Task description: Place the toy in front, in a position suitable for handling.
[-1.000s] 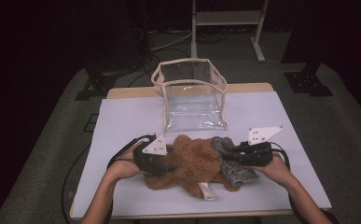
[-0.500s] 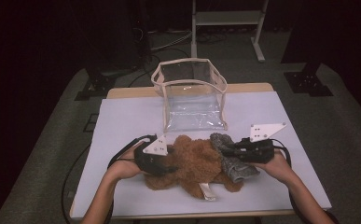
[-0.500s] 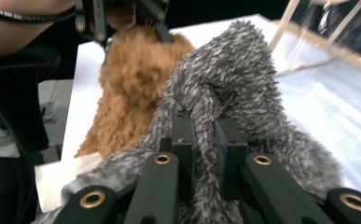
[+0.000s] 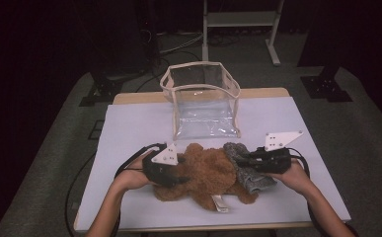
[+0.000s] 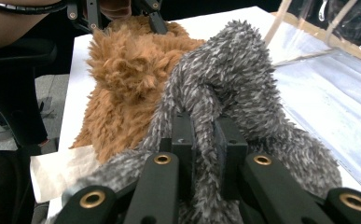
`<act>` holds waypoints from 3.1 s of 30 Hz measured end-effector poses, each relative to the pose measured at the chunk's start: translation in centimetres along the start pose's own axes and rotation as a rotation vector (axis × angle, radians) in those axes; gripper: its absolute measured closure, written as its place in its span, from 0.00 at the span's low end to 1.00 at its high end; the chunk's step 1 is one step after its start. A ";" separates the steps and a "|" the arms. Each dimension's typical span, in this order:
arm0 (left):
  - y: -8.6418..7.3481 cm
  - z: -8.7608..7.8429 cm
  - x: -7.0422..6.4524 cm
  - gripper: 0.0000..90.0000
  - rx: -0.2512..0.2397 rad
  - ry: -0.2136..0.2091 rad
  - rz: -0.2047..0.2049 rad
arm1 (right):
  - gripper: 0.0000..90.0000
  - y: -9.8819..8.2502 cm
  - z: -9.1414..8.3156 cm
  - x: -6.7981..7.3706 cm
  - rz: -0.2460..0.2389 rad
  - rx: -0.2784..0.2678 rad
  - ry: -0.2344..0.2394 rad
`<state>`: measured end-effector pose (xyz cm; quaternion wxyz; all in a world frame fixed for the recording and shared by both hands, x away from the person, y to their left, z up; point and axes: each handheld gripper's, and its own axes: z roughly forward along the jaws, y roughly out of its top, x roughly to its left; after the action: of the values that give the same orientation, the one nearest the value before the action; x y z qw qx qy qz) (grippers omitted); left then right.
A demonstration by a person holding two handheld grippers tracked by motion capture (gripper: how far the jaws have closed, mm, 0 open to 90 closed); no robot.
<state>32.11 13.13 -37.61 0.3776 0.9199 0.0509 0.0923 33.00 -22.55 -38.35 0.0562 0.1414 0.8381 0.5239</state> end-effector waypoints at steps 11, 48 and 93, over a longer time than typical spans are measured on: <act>0.2 0.1 -0.2 0.45 0.007 -0.005 0.010 | 0.89 -1.4 -0.2 0.0 0.015 0.048 0.000; 1.1 1.3 -0.7 0.46 0.018 -0.015 0.040 | 0.89 0.3 0.9 -0.2 -0.005 0.056 0.021; -2.5 -1.9 -0.7 0.44 -0.037 0.010 -0.039 | 0.90 2.7 2.6 1.2 -0.151 0.160 0.003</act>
<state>31.01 16.10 -38.19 0.3960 0.9112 0.0689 0.0906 32.93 -18.85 -36.99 0.0827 0.0811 0.8855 0.4499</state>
